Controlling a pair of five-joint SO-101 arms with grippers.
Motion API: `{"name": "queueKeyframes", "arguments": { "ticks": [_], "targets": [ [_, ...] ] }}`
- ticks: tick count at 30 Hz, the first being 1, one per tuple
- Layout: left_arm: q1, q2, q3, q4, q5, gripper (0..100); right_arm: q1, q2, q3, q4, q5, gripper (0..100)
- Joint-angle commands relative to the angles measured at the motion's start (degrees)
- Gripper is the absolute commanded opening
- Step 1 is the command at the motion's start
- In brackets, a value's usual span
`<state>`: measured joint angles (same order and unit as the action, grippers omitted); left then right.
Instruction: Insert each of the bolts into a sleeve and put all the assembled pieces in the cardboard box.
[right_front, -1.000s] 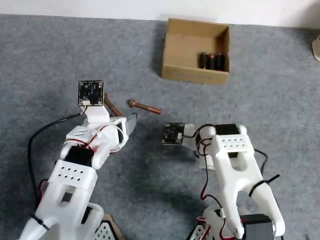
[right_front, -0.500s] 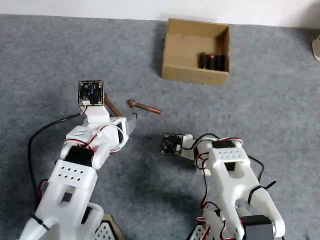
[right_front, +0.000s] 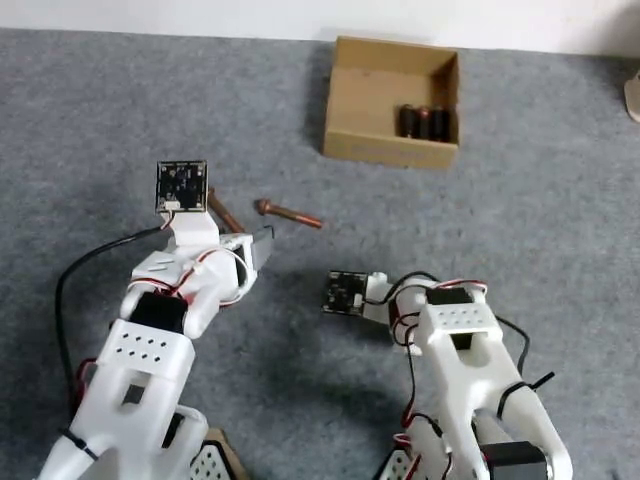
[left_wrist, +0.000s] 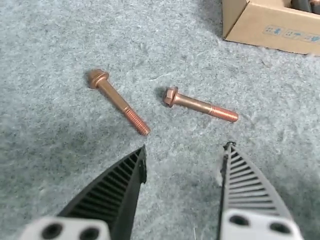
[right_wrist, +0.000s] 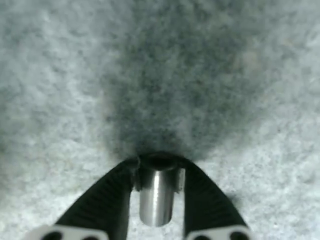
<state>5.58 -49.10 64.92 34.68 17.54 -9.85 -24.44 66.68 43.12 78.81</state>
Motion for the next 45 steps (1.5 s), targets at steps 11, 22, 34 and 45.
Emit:
{"name": "queueKeyframes", "arguments": {
  "ticks": [11, 22, 34, 45],
  "targets": [
    [-0.3, -0.3, -1.6, -1.1, 0.5, 24, -2.3, 0.6, 1.4, -11.8, -14.9, 0.4],
    [-0.3, -0.3, -1.6, -1.1, 0.5, 24, -7.5, 0.0, 1.3, -16.6, -23.4, 0.4],
    [-0.3, -0.3, -1.6, -1.1, 0.4, 24, -3.1, 0.0, 1.2, -16.0, -24.1, 12.7],
    [-0.3, -0.3, -1.6, -1.1, 0.4, 24, 0.2, 0.0, -9.0, 0.7, -24.2, 14.6]
  ]
}}
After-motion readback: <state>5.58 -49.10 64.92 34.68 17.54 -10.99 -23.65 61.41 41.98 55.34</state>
